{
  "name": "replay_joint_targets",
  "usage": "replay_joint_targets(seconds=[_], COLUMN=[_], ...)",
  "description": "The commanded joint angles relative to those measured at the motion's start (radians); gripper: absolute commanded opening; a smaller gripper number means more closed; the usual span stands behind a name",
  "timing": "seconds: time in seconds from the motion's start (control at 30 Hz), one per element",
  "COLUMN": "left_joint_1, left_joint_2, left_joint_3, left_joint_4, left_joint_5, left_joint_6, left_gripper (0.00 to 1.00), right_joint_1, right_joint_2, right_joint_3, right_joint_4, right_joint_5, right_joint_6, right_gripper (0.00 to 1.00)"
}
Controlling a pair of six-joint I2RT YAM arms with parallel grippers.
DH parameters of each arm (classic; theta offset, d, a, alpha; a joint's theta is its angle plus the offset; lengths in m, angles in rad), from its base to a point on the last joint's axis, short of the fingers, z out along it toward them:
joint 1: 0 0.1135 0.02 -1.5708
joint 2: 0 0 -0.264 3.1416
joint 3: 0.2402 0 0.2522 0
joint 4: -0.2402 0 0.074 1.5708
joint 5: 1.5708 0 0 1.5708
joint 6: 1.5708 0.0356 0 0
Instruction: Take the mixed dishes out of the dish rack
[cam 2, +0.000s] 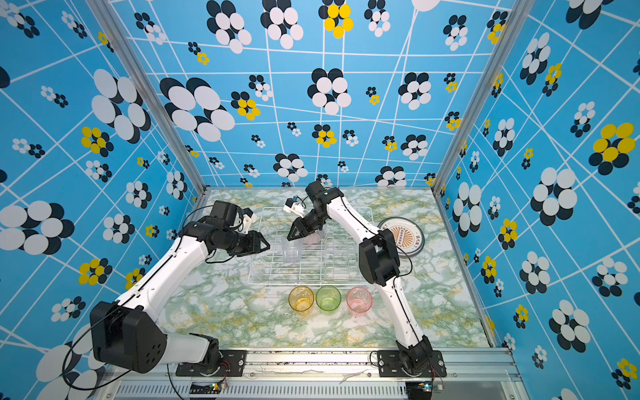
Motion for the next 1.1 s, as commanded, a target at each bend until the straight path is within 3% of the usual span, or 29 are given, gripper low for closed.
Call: replay_joint_targets(seconds=[0.0,0.23,0.4,1.07], left_joint_1=[0.009,0.011,0.02,0.03], left_joint_2=[-0.032,-0.044,-0.052,-0.065], left_joint_3=[-0.016,-0.032,-0.042,-0.064], left_joint_4=[-0.006,0.004,0.006,0.024], left_joint_5=[0.017,0.025,0.033,0.057], left_joint_6=[0.017,0.016,0.019,0.02], left_gripper=[0.53,0.53,0.53,0.53], right_joint_1=[0.013,0.042,0.085,0.167], right_joint_2=[-0.051,-0.091,-0.122,-0.288], right_joint_3=[-0.047,-0.102,-0.127,-0.323], right_joint_4=[-0.062,-0.07,-0.083,-0.024], right_joint_5=[0.049,0.176,0.334,0.438], right_joint_6=[-0.025,-0.036,-0.058,-0.015], right_gripper=[0.32,0.29,0.27,0.33])
